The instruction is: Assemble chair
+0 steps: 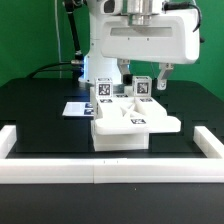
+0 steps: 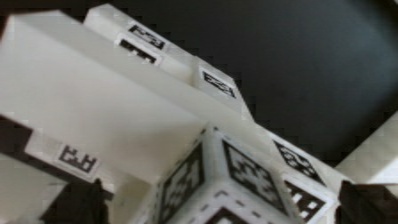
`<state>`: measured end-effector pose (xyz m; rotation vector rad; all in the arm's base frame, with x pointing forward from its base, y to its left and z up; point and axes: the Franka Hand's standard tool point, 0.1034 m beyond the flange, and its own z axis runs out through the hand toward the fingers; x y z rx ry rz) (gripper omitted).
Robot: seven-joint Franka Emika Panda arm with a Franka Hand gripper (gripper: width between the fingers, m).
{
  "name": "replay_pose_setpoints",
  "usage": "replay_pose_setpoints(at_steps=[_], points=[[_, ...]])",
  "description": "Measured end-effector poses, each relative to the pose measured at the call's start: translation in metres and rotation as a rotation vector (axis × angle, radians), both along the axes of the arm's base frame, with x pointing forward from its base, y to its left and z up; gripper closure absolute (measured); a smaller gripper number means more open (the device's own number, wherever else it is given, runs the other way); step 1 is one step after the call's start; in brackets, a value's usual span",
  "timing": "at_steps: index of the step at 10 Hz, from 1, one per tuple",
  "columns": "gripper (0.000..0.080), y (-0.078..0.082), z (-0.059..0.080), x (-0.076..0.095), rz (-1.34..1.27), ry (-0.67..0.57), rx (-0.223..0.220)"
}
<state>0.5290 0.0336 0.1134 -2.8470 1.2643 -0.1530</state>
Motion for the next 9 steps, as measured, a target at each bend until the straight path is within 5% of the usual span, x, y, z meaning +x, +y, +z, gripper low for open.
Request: replay_pose_setpoints(at_steps=[9], points=[[0.0150,-0.0046,0.0001,0.0001,0.603,0.026,-0.085]])
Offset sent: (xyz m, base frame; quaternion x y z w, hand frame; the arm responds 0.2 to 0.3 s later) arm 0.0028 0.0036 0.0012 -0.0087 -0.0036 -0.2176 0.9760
